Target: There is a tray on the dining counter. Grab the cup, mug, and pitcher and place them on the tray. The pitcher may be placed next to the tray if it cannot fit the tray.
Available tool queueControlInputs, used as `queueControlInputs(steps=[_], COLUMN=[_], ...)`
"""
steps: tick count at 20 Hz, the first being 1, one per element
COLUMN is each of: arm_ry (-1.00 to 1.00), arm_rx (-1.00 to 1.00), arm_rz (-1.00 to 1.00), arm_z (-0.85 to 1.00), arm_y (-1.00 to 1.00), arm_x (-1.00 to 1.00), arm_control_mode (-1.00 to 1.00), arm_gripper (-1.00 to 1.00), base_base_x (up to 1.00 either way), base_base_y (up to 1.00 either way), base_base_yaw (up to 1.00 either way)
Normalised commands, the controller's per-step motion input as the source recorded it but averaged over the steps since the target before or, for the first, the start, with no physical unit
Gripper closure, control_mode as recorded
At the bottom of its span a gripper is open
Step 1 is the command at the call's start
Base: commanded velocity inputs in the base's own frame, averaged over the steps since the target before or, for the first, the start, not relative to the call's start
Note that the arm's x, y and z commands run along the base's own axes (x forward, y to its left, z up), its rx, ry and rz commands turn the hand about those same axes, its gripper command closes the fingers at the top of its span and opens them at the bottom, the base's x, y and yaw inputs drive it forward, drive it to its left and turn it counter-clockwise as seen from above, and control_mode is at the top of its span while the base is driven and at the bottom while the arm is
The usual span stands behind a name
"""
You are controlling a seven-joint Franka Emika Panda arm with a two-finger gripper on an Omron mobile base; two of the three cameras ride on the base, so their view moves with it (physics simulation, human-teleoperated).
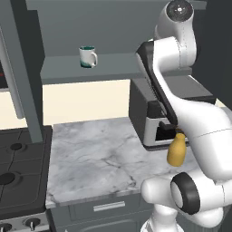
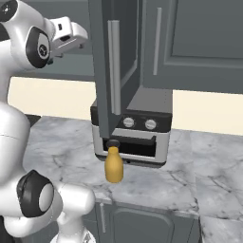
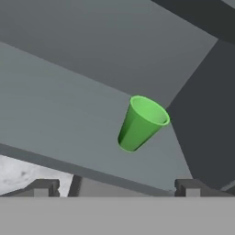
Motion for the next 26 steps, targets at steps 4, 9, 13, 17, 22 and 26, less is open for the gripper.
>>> queueControlInputs(steps=[4,9,13,17,22,26], arm_ry=[-0.01,0.00,0.00,0.00,0.00,0.00], arm_rx=[-0.02,0.00,0.00,0.00,-0.01,-0.09], arm_rz=[0.01,0.04,0.05,0.03,0.03,0.04], arm_z=[-0.03,-0.05,-0.11,-0.17,-0.07,-0.02], arm_y=[-0.06,-0.12,-0.17,-0.08,-0.01,0.00], arm_x=[0.29,0.32,0.33,0.34,0.32,0.43], arm_control_mode=[-1.00,-1.00,-1.00,-1.00,-1.00,-1.00], arm_gripper=[-1.00,-1.00,-1.00,-1.00,-1.00,-1.00], base_base_x=[0.00,0.00,0.00,0.00,0.00,0.00], base_base_y=[0.00,0.00,0.00,0.00,0.00,0.00], base_base_yaw=[0.00,0.00,0.00,0.00,0.00,0.00])
